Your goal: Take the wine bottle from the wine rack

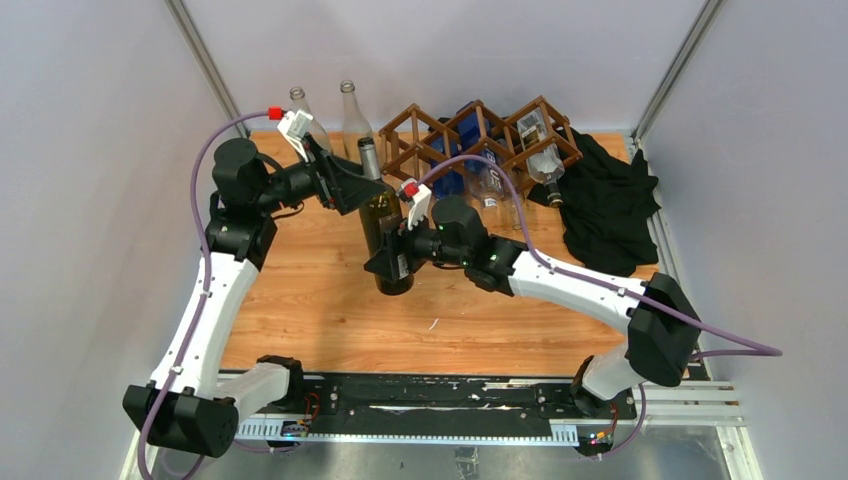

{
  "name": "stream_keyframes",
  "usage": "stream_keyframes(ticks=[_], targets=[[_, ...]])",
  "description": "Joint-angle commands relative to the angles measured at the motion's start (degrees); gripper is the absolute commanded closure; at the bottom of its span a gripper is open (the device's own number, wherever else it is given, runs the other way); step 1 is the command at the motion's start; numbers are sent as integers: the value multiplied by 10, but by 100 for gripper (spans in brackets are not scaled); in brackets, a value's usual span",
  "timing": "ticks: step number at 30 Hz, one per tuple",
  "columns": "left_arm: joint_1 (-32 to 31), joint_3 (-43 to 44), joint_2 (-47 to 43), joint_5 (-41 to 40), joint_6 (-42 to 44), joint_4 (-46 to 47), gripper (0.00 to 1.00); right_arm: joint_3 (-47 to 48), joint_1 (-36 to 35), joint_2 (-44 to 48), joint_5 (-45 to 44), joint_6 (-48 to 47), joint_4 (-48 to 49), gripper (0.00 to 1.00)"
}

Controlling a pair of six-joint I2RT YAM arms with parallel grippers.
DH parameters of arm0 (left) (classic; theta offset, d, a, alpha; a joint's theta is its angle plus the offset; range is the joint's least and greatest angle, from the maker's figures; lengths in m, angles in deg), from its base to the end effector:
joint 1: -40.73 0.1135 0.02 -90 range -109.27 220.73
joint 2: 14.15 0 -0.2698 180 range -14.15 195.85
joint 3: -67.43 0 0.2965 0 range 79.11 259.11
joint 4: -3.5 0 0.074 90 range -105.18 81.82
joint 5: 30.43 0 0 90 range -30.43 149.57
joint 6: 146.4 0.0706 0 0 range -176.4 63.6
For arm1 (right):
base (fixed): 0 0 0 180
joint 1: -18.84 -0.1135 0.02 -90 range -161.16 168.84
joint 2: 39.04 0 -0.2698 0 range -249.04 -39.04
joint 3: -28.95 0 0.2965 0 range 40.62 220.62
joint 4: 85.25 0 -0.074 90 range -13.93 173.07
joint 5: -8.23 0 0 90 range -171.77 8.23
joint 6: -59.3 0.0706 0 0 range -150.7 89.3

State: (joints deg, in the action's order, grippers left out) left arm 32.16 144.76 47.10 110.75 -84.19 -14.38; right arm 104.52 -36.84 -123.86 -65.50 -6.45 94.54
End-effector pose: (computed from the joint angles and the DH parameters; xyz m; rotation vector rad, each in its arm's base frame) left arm 0.2819 -0.0981 0.4285 0.4553 1.6661 -1.1865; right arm 0.2250 0.3647 0.3112 -0.7331 1.7595 1.2370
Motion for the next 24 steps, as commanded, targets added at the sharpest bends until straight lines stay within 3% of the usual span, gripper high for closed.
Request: stream_keyframes(ticks=[1, 7, 11, 15, 17, 19, 21, 24], targets=[[13, 21, 15, 12, -14, 30, 5, 13, -18, 9, -28, -29, -4, 100], [23, 15, 30, 14, -20, 29, 28, 16, -33, 13, -49, -56, -14, 100], [26, 11, 36, 4, -2, 4, 36, 13, -38, 19, -58, -69, -12, 100], [31, 16, 42, 0, -3, 3, 60, 18, -41, 16, -64, -72, -19, 100], [32, 24, 46, -8, 10, -8, 82, 24, -41, 12, -74, -67, -30, 91], [33, 39, 51, -25, 47, -42, 98, 38, -41, 5, -85, -58, -49, 60], [33, 59, 58, -47, 102, -85, 100, 55, -40, -4, -102, -48, -77, 37], [43, 86, 76, -74, 175, -124, 100, 84, -35, -22, -102, -47, -137, 26]])
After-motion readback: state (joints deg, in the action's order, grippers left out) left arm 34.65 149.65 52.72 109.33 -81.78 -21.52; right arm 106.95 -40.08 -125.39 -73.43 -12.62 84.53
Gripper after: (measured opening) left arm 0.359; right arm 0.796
